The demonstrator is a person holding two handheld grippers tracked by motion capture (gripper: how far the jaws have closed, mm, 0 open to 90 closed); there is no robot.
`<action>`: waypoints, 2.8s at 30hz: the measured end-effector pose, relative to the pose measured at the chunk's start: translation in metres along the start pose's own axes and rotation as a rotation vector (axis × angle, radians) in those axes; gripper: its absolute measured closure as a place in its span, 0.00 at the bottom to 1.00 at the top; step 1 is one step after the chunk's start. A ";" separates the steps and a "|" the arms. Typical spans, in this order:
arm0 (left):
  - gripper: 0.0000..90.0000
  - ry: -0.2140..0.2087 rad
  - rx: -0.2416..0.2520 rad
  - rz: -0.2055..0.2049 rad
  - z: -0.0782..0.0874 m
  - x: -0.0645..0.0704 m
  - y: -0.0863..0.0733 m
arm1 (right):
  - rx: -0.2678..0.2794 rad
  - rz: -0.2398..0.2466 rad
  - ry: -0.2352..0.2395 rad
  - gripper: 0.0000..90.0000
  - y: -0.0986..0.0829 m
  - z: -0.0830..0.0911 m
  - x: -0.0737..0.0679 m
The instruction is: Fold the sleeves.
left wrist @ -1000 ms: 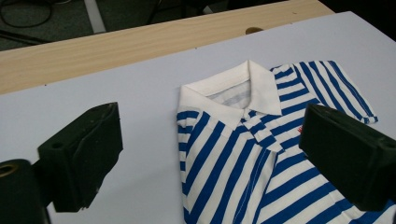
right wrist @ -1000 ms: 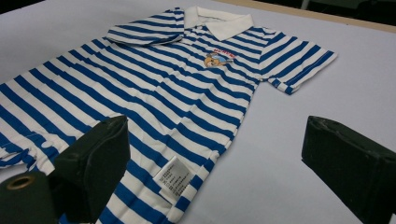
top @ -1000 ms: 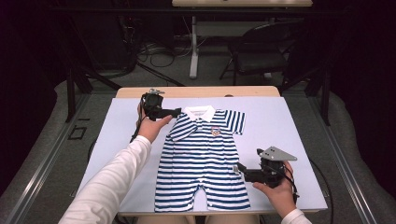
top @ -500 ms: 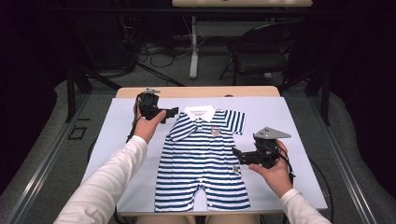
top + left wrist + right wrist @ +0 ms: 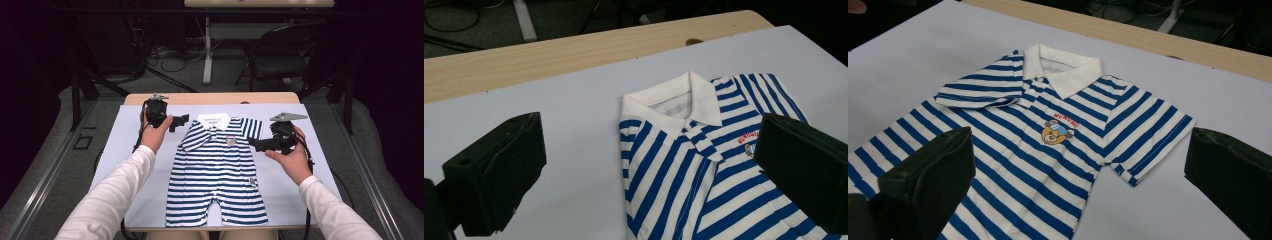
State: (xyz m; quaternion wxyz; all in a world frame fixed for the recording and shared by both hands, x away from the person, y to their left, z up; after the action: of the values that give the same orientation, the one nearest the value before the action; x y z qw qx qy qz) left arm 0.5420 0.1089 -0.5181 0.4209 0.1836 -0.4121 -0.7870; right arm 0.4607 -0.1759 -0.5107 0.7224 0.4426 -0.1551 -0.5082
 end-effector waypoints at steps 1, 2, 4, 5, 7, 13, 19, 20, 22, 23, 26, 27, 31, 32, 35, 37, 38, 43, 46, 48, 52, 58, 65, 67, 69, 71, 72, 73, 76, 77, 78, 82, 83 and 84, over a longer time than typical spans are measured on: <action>0.01 0.000 -0.002 -0.001 0.000 0.000 0.000 | -0.008 -0.001 -0.002 0.00 0.001 -0.002 0.002; 0.01 0.000 0.000 0.000 0.000 0.000 0.000 | -0.018 -0.007 -0.005 0.00 0.003 -0.005 0.005; 0.01 0.002 0.001 0.002 0.001 0.001 0.000 | -0.037 -0.032 -0.009 0.00 0.007 -0.010 0.011; 0.01 0.002 0.000 0.000 0.001 0.001 0.000 | -0.040 -0.038 -0.014 0.00 0.008 -0.012 0.013; 0.01 0.001 -0.002 -0.001 0.002 0.001 0.000 | -0.051 -0.045 -0.028 0.00 0.010 -0.017 0.019; 0.01 -0.002 -0.002 -0.003 0.003 0.001 0.000 | -0.079 -0.066 -0.061 0.00 0.015 -0.031 0.033; 0.01 -0.005 -0.003 -0.002 0.003 0.002 0.000 | -0.093 -0.068 -0.101 0.00 0.023 -0.043 0.043; 0.01 -0.006 -0.008 -0.002 0.003 0.002 -0.001 | -0.096 -0.067 -0.108 0.00 0.024 -0.044 0.044; 0.01 -0.006 -0.008 -0.004 0.003 0.002 -0.001 | -0.100 -0.069 -0.114 0.00 0.027 -0.048 0.046; 0.01 -0.006 -0.008 -0.005 0.003 0.002 -0.001 | -0.104 -0.070 -0.117 0.00 0.027 -0.050 0.047; 0.01 -0.006 -0.007 -0.011 0.003 0.003 -0.001 | -0.116 -0.071 -0.129 0.00 0.030 -0.054 0.049; 0.01 -0.005 -0.005 -0.008 0.002 0.003 -0.001 | -0.119 -0.072 -0.134 0.00 0.030 -0.055 0.050; 0.01 -0.006 -0.007 -0.010 0.002 0.004 -0.001 | -0.125 -0.074 -0.150 0.01 0.033 -0.061 0.054; 0.01 -0.008 -0.009 -0.011 0.002 0.004 -0.001 | -0.129 -0.077 -0.154 0.02 0.034 -0.062 0.055; 0.01 -0.007 -0.011 -0.017 0.002 0.004 -0.002 | -0.132 -0.076 -0.166 0.02 0.036 -0.067 0.058; 0.01 -0.008 -0.012 -0.014 0.001 0.004 -0.002 | -0.133 -0.080 -0.172 0.03 0.038 -0.071 0.059; 0.01 -0.007 -0.012 -0.015 0.001 0.004 -0.002 | -0.130 -0.082 -0.175 0.04 0.040 -0.073 0.060; 0.01 -0.008 -0.019 -0.016 0.002 0.003 -0.003 | -0.130 -0.079 -0.185 0.07 0.043 -0.084 0.062; 0.01 -0.005 -0.019 -0.015 0.003 0.003 -0.003 | -0.137 -0.070 -0.197 0.11 0.043 -0.090 0.065; 0.01 0.003 -0.017 -0.016 0.004 0.003 -0.003 | -0.134 -0.078 -0.208 0.15 0.043 -0.094 0.068; 0.01 0.003 -0.021 -0.020 0.004 0.004 -0.004 | -0.134 -0.086 -0.233 0.17 0.043 -0.101 0.075; 0.01 0.008 -0.021 -0.013 0.004 0.004 -0.005 | -0.139 -0.108 -0.253 0.20 0.039 -0.109 0.088; 0.01 0.003 -0.019 -0.010 0.003 0.008 -0.004 | -0.145 -0.142 -0.266 0.24 0.034 -0.117 0.101; 0.01 0.002 -0.021 -0.011 0.002 0.009 -0.004 | -0.145 -0.152 -0.270 0.25 0.033 -0.119 0.104; 0.01 0.001 -0.022 -0.015 0.002 0.010 -0.004 | -0.151 -0.162 -0.273 0.28 0.031 -0.121 0.106; 0.01 0.003 -0.026 -0.017 0.001 0.011 -0.005 | -0.159 -0.170 -0.277 0.31 0.029 -0.123 0.109; 0.01 0.003 -0.027 -0.021 0.001 0.011 -0.005 | -0.163 -0.175 -0.279 0.33 0.028 -0.123 0.110; 0.01 0.003 -0.027 -0.021 0.001 0.012 -0.005 | -0.168 -0.188 -0.283 0.35 0.026 -0.123 0.111; 0.01 0.000 -0.027 -0.020 0.001 0.013 -0.005 | -0.171 -0.194 -0.292 0.41 0.024 -0.125 0.116; 0.01 -0.001 -0.026 -0.019 0.001 0.014 -0.004 | -0.174 -0.197 -0.293 0.42 0.023 -0.125 0.117; 0.01 -0.001 -0.026 -0.018 0.001 0.014 -0.004 | -0.177 -0.205 -0.291 0.43 0.022 -0.126 0.118; 0.01 -0.001 -0.027 -0.016 0.002 0.013 -0.005 | -0.173 -0.232 -0.285 0.46 0.022 -0.127 0.121; 0.01 0.001 -0.027 -0.011 0.002 0.013 -0.005 | -0.169 -0.232 -0.288 0.46 0.022 -0.127 0.123; 0.01 0.000 -0.028 -0.009 0.003 0.013 -0.005 | -0.168 -0.233 -0.296 0.46 0.021 -0.127 0.125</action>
State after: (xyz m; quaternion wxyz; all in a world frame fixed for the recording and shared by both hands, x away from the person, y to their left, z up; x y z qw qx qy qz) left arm 0.5307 0.1013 -0.5196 0.4197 0.1795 -0.4000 -0.7947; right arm 0.6133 -0.2219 -0.5931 0.6624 0.3164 -0.1644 -0.6589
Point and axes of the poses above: each handheld gripper's, and its own axes: z roughly backward along the jaws, y roughly out of its top, x roughly to its right, the point moved 10 cm from there along -z, roughly forward along the jaws, and after that the axes turned 9 degrees about -z, right-handed, at the moved point
